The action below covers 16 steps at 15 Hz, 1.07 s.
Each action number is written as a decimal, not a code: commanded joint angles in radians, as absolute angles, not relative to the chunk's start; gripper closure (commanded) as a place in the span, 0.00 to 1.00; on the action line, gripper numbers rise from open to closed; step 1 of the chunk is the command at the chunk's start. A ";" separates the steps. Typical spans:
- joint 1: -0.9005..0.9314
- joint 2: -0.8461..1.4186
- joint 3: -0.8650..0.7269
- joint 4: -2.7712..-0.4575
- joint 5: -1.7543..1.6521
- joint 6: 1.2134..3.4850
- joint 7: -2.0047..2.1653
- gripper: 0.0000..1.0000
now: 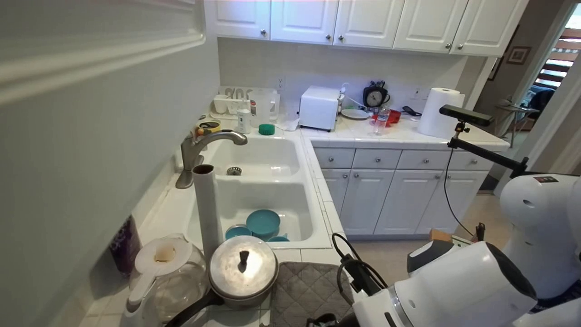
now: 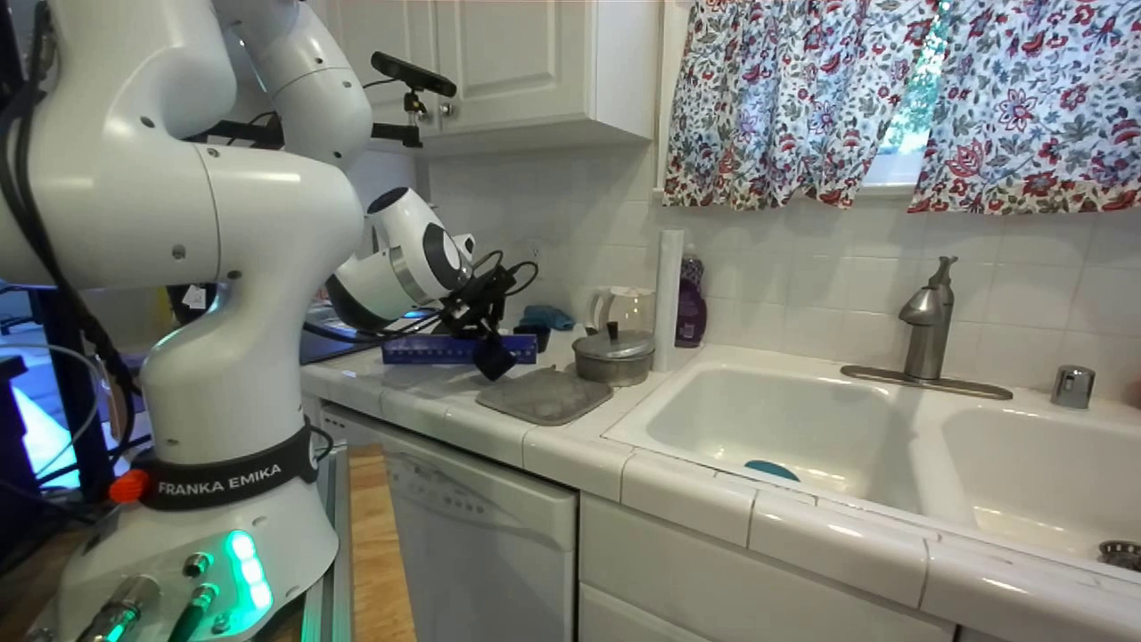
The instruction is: Move the black cup forward
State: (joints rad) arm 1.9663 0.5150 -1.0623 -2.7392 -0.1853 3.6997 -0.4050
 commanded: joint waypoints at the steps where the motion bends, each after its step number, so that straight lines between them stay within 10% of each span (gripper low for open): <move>1: 1.913 0.532 -1.000 -2.746 -0.238 3.830 -0.434 0.99; 16: 1.800 0.600 -0.935 -2.747 -0.321 4.045 -0.461 0.96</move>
